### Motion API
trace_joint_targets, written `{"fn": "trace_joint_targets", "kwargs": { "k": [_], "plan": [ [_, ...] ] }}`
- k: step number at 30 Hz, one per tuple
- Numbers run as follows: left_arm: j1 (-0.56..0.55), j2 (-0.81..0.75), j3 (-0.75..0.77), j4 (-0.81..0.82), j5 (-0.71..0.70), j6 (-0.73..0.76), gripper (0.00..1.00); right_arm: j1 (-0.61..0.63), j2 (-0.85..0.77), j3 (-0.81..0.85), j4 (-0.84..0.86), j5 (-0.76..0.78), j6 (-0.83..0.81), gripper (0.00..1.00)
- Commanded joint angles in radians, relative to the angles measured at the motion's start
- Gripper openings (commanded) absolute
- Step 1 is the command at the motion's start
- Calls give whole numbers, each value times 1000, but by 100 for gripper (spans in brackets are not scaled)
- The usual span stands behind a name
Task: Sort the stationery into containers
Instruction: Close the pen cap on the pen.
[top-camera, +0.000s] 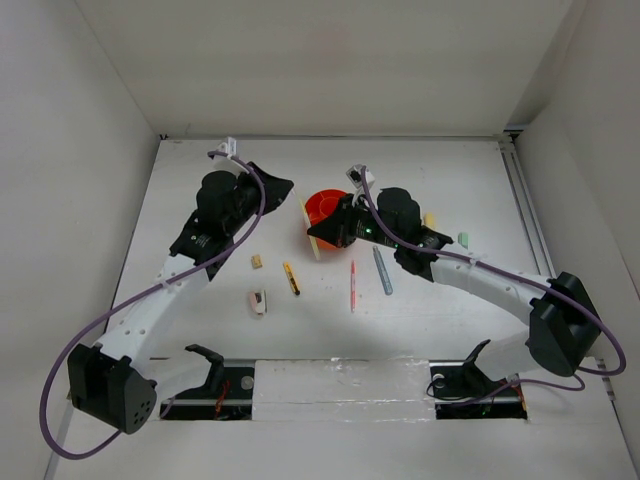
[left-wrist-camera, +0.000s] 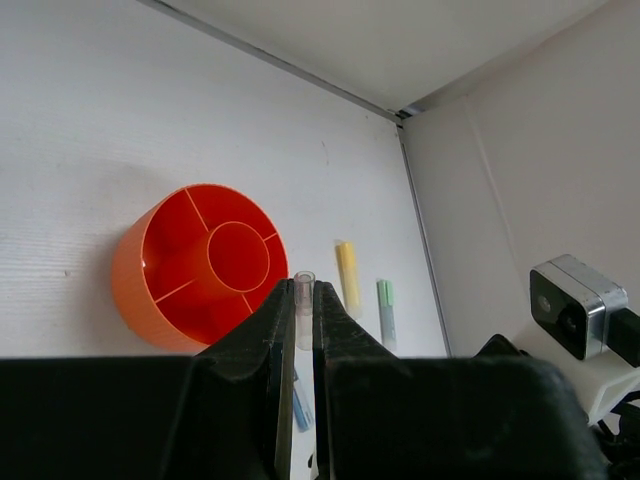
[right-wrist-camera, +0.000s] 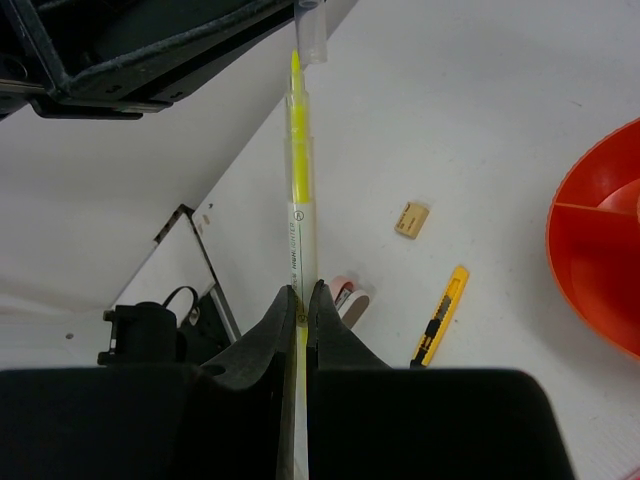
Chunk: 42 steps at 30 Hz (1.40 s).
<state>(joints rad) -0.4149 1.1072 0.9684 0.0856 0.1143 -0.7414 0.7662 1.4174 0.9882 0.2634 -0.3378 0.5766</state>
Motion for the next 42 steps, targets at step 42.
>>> {"fn": "trace_joint_targets", "kwargs": {
  "k": [42],
  "plan": [
    [5, -43, -23, 88, 18, -7, 0, 5, 14, 41, 66, -24, 2, 0]
  ]
}}
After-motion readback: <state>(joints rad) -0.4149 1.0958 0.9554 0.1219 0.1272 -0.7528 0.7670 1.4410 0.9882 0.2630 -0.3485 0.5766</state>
